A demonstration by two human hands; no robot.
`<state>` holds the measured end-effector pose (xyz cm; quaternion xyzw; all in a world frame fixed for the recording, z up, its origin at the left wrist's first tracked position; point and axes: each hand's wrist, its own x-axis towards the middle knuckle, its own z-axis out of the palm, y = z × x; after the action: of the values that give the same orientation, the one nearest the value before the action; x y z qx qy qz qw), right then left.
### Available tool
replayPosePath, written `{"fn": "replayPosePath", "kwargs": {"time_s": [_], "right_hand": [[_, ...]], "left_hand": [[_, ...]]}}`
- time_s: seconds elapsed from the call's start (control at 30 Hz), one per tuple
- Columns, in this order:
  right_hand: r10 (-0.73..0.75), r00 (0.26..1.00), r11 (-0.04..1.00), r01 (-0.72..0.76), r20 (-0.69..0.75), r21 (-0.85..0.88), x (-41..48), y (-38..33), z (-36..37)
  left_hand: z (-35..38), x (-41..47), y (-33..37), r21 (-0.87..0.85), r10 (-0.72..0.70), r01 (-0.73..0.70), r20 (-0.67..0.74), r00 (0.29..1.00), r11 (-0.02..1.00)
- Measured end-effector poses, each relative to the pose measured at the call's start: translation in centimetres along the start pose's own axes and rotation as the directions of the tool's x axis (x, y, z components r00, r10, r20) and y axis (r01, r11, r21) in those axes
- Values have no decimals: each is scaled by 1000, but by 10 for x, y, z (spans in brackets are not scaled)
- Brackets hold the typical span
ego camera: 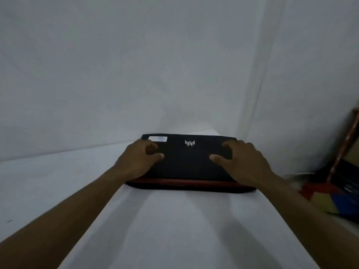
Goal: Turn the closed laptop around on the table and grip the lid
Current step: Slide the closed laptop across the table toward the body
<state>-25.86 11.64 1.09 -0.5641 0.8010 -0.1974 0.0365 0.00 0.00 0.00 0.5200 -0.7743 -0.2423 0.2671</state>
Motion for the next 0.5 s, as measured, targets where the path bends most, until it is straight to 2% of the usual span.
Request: {"fn": "replayPosePath", "kwargs": {"time_s": [0.07, 0.17, 0.33, 0.5], "right_hand": [[53, 998, 975, -48, 15, -218, 20, 7, 15], [159, 986, 943, -135, 56, -304, 45, 21, 33], [321, 942, 926, -289, 102, -244, 68, 29, 54], [375, 925, 919, -362, 64, -158, 79, 28, 64]], "left_hand": [[10, 16, -13, 106, -61, 65, -43, 997, 992], [21, 29, -30, 178, -171, 181, -70, 983, 967], [34, 49, -38, 233, -259, 264, -56, 964, 936], [44, 66, -34, 191, -309, 311, -42, 950, 931]]}}
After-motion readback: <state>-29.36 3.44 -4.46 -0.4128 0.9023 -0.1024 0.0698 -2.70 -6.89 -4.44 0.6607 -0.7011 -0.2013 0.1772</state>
